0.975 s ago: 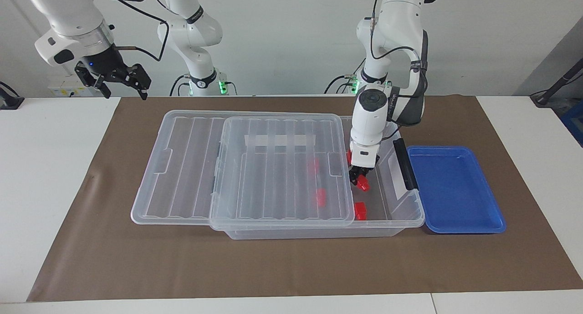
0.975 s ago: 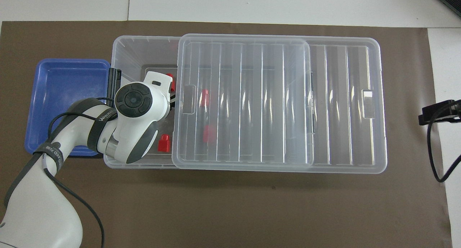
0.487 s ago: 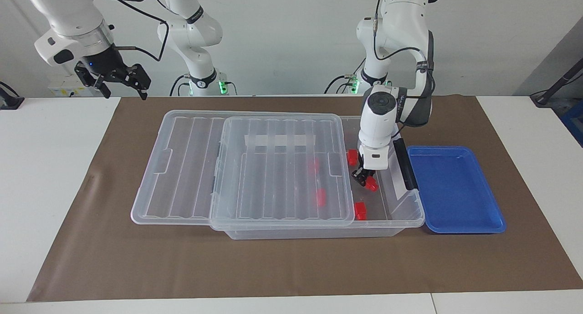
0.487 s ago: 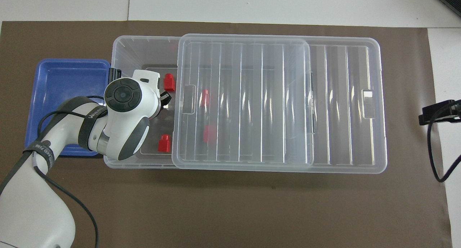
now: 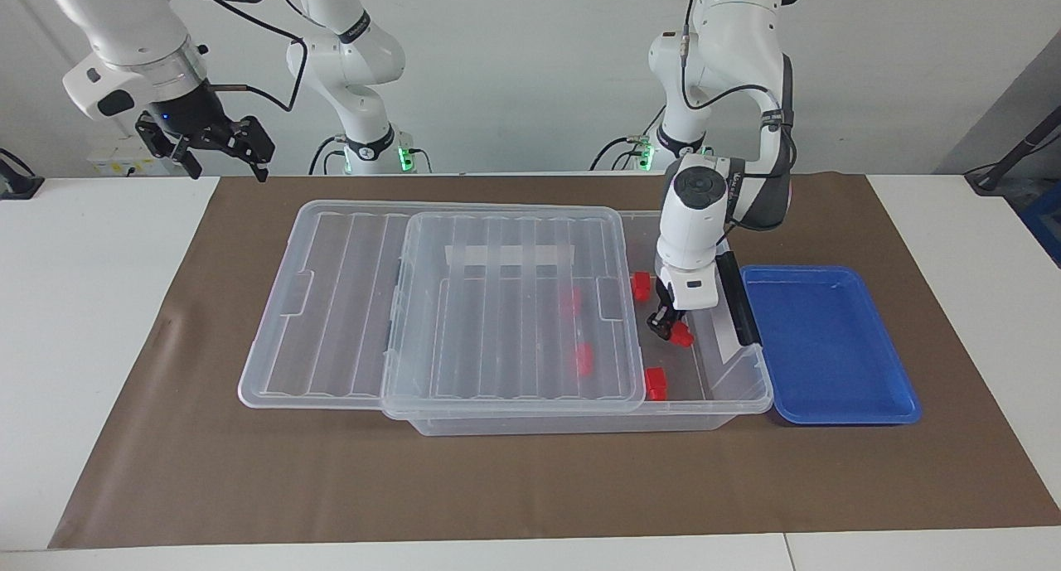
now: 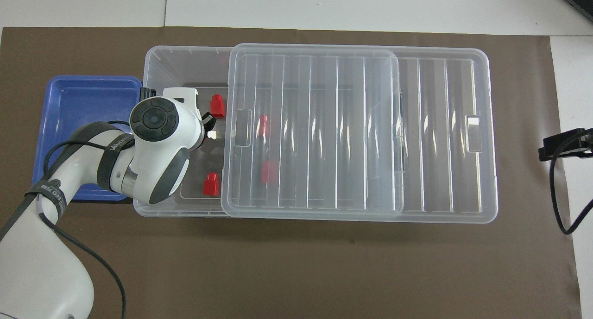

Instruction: Place red block in blue tray from box

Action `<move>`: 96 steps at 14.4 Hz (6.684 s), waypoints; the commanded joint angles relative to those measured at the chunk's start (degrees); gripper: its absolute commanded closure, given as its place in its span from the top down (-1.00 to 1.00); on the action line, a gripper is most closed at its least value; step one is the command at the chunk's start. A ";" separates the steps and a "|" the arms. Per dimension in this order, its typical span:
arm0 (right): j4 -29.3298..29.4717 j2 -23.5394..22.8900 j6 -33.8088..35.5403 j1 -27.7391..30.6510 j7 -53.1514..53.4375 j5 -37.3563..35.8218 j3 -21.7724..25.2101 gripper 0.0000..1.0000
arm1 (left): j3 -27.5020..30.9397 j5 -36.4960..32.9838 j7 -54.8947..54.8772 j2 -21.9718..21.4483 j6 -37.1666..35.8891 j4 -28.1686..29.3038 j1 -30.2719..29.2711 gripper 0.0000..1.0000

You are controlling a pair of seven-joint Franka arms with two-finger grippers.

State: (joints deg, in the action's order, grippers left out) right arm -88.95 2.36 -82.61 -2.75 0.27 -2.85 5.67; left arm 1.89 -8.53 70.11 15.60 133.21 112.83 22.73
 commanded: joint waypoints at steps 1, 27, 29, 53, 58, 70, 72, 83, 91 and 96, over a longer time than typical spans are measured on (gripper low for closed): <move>0.70 -0.60 -0.01 1.26 -1.23 0.48 -0.75 1.00 | -0.13 1.49 1.95 -1.01 -0.23 -0.33 -1.37 -1.00; -2.80 0.80 -5.00 1.96 -1.50 0.48 -0.49 0.68 | 0.31 7.39 -4.82 -12.51 -27.79 -15.97 -7.69 -1.00; -7.44 2.20 -11.31 3.28 -2.89 0.48 -0.49 -0.21 | 0.31 7.48 -24.05 -13.40 -35.17 -19.03 -12.25 -1.00; -21.09 -8.43 -41.75 2.67 -15.04 13.31 -0.92 -1.00 | 0.13 7.04 -80.40 -4.18 6.88 7.67 -30.38 -1.00; -20.65 -8.69 -42.28 0.03 -12.14 13.31 -1.01 -1.00 | 0.05 7.12 -78.12 0.13 14.70 8.46 -29.68 -1.00; -20.57 -8.69 -42.46 -8.40 1.57 13.31 -1.01 -1.00 | 0.05 7.12 -75.83 -3.90 -4.12 0.66 -29.41 1.00; -20.57 -8.69 -42.46 -9.19 2.10 13.31 -1.01 -1.00 | -0.39 7.12 -75.74 -6.71 -13.46 -3.21 -29.32 1.00; -20.74 -8.60 -42.98 -11.75 3.60 15.94 -1.10 -1.00 | -3.37 7.47 -76.00 -24.21 -41.10 -8.33 -28.18 1.00; -20.39 -8.25 -41.32 -10.78 -0.60 11.23 -0.66 -1.00 | -4.26 8.71 -75.30 -22.98 -38.20 -9.03 -28.01 1.00; -15.57 -5.53 -30.27 -9.11 -0.71 1.36 -0.22 -1.00 | -2.08 7.92 -75.13 -12.92 -44.32 -19.79 -23.46 1.00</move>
State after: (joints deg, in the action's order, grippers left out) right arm -106.78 -4.86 -117.94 -12.36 0.58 0.43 5.42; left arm -2.61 -0.59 -6.17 -5.65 93.98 102.84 -4.62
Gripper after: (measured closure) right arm 0.991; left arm 0.000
